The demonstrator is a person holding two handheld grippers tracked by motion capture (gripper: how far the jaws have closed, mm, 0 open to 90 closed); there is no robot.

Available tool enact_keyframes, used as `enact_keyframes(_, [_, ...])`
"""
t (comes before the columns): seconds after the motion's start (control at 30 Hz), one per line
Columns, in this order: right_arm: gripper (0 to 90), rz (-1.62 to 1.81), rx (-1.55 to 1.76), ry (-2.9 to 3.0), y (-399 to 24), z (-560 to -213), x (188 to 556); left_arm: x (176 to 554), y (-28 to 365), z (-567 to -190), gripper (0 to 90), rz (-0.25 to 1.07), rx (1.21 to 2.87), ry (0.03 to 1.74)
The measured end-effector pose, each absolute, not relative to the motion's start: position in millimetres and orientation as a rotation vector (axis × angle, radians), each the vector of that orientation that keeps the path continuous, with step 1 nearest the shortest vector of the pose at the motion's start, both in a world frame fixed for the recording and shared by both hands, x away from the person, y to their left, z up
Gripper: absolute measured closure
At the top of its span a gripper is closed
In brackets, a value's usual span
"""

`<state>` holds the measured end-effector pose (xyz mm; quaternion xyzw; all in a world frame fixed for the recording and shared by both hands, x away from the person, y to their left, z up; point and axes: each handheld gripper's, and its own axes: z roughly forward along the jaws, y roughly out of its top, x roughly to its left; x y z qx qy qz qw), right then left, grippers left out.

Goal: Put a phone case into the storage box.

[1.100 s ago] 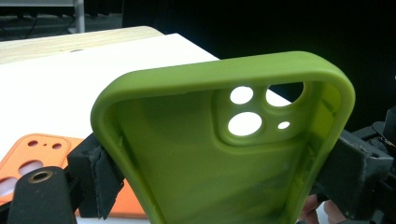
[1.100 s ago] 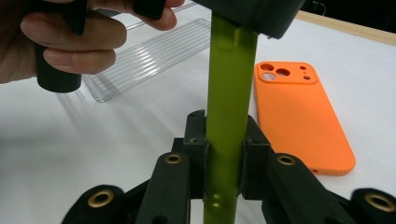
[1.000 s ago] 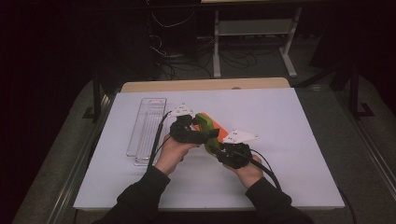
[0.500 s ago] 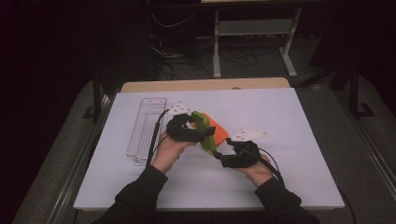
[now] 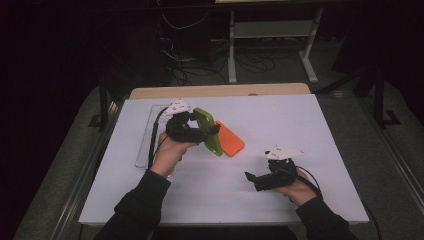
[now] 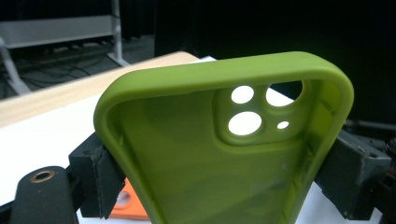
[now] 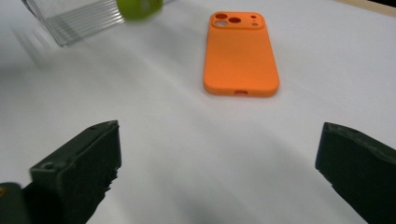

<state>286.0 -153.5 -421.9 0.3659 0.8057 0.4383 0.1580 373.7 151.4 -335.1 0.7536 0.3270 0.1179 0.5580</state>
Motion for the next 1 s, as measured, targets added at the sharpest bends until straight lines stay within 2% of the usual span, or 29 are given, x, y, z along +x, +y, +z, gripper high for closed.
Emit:
enact_keyframes(0.27, [0.0,1.259,1.040,2.292,-176.3,-429.4,275.4,390.6,180.6,-319.0,13.7,0.318,1.728,0.816])
enact_keyframes(0.47, [0.0,1.240,1.060,2.285,-188.9,-432.1,274.7,400.8,196.0,-313.5,13.7,0.399,1.736,0.838])
enact_keyframes(1.0, [0.0,1.221,1.042,2.296,-184.4,-432.6,274.5,443.5,227.1,-302.7,13.7,0.638,1.714,1.008])
